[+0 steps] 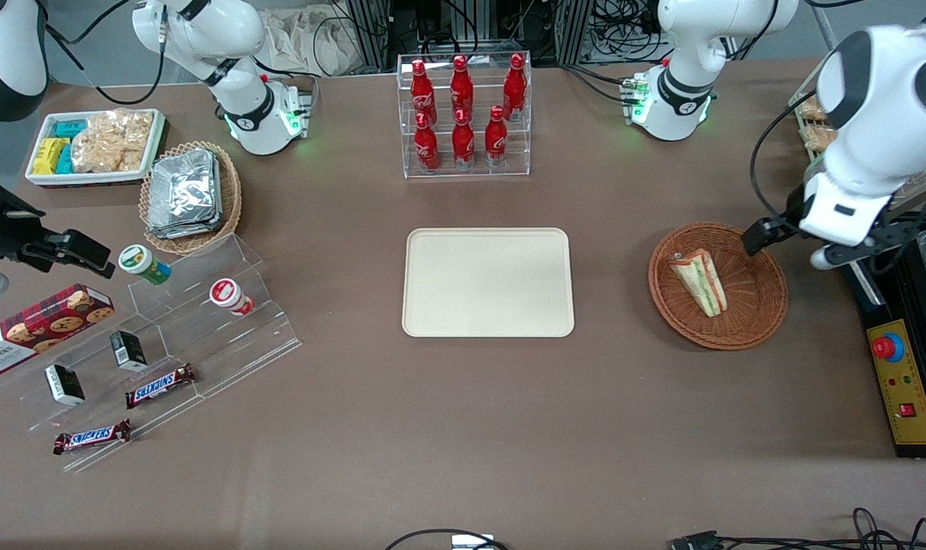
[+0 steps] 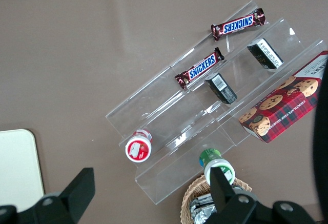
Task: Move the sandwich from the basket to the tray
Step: 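Move the left gripper over the wrapped sandwich in the wicker basket, then lower the open left gripper around the sandwich and close it, then lift the sandwich up out of the basket with the left gripper, then carry the sandwich over the cream tray and lower it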
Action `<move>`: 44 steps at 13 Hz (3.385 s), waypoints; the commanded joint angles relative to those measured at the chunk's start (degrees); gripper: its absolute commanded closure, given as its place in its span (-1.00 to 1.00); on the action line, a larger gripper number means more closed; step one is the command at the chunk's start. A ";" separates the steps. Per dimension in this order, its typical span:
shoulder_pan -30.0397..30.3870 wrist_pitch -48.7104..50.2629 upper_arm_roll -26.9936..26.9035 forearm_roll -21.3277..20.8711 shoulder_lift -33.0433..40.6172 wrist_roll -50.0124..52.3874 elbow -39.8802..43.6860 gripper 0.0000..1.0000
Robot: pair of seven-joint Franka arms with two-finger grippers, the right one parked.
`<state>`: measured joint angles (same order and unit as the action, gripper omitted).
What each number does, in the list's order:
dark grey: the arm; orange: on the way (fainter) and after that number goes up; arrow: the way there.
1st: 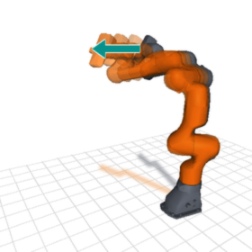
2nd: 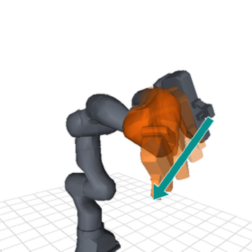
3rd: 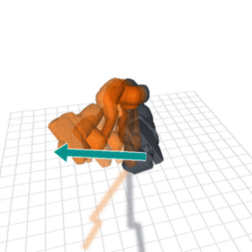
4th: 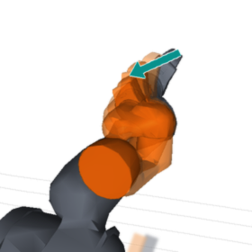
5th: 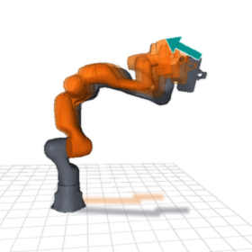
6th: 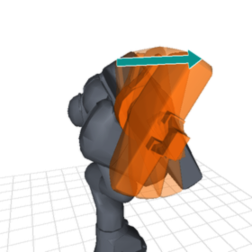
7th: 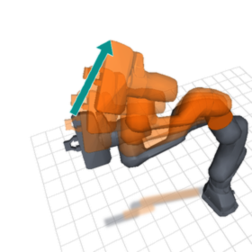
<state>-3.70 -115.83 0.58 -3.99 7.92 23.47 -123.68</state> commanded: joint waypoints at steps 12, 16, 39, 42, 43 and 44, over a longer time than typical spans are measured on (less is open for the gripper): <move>-1.39 -29.54 -0.31 -0.76 -14.15 5.89 -16.60 -0.98; -1.31 -30.94 -0.31 -0.76 -16.36 5.89 -16.51 -0.58; -2.53 37.86 7.30 1.88 -9.84 -11.70 41.21 1.00; -2.54 38.67 19.85 1.36 -13.09 -1.46 43.69 1.00; -2.54 38.66 24.51 1.18 -15.37 3.29 45.87 1.00; -2.54 38.66 28.73 0.92 -17.91 8.21 47.81 1.00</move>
<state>-6.53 -79.30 22.70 -2.22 -4.41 24.43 -82.14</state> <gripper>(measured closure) 0.828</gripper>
